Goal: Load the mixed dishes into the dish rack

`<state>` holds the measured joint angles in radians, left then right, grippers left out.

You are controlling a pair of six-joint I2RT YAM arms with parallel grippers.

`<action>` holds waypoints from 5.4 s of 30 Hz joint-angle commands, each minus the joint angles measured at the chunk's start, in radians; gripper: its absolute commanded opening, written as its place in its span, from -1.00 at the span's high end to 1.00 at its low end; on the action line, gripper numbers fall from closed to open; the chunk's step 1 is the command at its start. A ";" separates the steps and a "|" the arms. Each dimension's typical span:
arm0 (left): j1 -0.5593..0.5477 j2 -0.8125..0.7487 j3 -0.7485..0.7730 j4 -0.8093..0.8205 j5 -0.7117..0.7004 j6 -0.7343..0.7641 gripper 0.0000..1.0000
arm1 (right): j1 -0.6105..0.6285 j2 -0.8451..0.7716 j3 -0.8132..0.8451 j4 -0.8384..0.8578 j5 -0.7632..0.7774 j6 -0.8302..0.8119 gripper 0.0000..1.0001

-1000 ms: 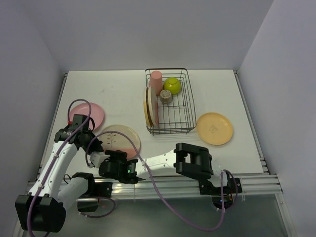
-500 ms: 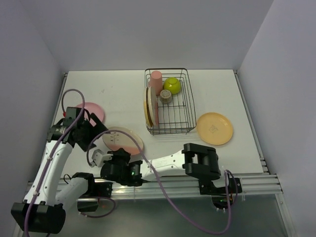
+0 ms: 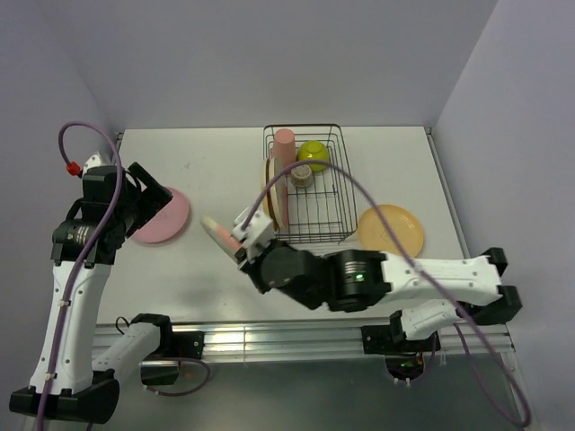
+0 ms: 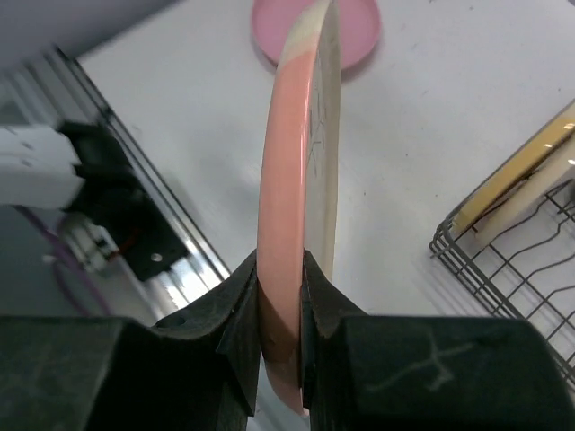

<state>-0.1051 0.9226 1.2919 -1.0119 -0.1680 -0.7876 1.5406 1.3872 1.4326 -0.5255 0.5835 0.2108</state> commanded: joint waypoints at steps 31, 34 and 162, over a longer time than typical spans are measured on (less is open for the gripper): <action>-0.039 0.499 -0.256 0.441 -0.073 0.568 -0.88 | -0.824 -0.225 0.137 0.019 -0.226 0.326 1.00; -0.039 0.554 -0.249 0.472 -0.048 0.597 -0.89 | -0.841 -0.188 0.150 0.006 -0.272 0.338 1.00; -0.085 0.042 -0.202 2.086 1.274 -1.337 1.00 | -0.827 -0.422 -0.030 0.020 -0.920 0.347 -0.31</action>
<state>-0.1875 0.9577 1.0992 0.5549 1.1717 -1.7370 0.7780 0.9657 1.4727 -0.6506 -0.1825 0.3843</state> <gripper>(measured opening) 0.027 0.649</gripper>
